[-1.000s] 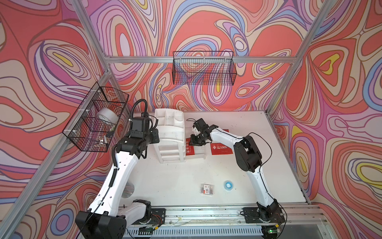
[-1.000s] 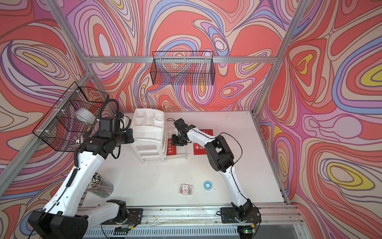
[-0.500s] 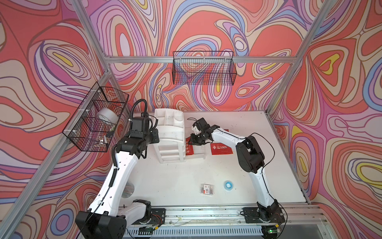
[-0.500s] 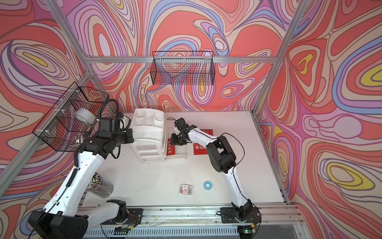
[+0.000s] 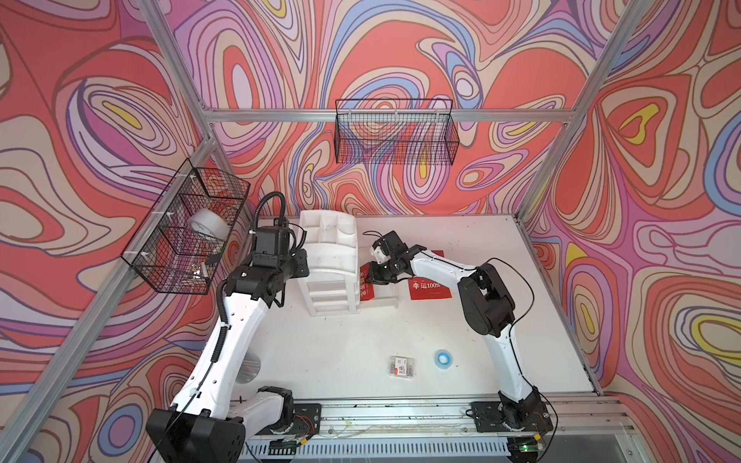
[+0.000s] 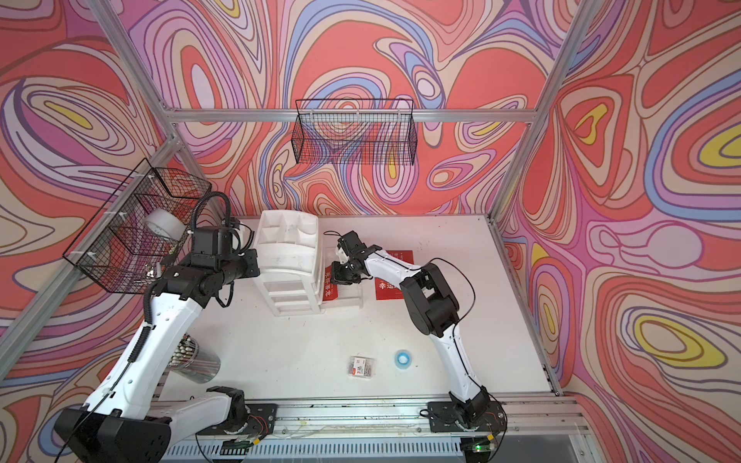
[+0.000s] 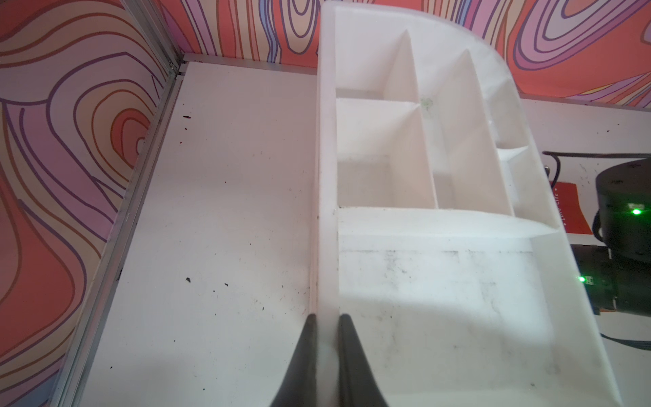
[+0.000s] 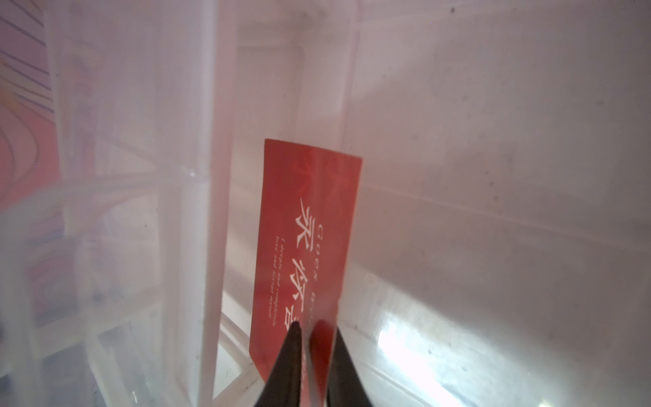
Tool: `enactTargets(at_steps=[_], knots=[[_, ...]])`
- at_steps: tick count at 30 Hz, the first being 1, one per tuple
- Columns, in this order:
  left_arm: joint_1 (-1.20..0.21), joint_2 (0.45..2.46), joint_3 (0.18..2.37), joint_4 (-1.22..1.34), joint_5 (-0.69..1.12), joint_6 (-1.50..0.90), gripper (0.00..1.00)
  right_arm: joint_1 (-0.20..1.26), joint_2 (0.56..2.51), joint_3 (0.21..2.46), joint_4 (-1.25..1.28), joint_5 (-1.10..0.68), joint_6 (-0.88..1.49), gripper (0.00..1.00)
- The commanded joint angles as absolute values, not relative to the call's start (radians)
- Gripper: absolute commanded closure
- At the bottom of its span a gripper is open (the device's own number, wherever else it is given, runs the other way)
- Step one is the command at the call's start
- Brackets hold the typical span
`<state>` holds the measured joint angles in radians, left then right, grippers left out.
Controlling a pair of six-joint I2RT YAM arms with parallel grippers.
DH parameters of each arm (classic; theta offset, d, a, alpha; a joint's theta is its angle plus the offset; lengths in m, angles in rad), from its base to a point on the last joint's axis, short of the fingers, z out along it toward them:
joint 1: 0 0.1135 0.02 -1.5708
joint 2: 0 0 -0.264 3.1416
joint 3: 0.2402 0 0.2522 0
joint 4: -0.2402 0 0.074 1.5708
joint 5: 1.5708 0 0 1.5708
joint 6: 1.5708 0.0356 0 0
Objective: Take the postcards out of the drawer
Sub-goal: Pick up the postcard from the drawer.
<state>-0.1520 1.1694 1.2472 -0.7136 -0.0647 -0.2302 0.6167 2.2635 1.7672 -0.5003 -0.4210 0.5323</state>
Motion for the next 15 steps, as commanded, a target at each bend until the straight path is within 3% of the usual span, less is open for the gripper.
enactTargets(at_steps=[1, 4, 15], knots=[[-0.158, 1.185, 1.252, -0.736, -0.074, -0.233, 1.00, 0.622, 2.242, 1.765, -0.479, -0.431, 0.530, 0.90], [-0.158, 1.186, 1.261, -0.740, -0.090, -0.237, 0.99, 0.621, 2.239, 1.761, -0.476, -0.430, 0.528, 0.95], [-0.157, 1.187, 1.293, -0.735, -0.109, -0.239, 0.77, 0.618, 2.208, 1.769, -0.491, -0.388, 0.497, 0.98]])
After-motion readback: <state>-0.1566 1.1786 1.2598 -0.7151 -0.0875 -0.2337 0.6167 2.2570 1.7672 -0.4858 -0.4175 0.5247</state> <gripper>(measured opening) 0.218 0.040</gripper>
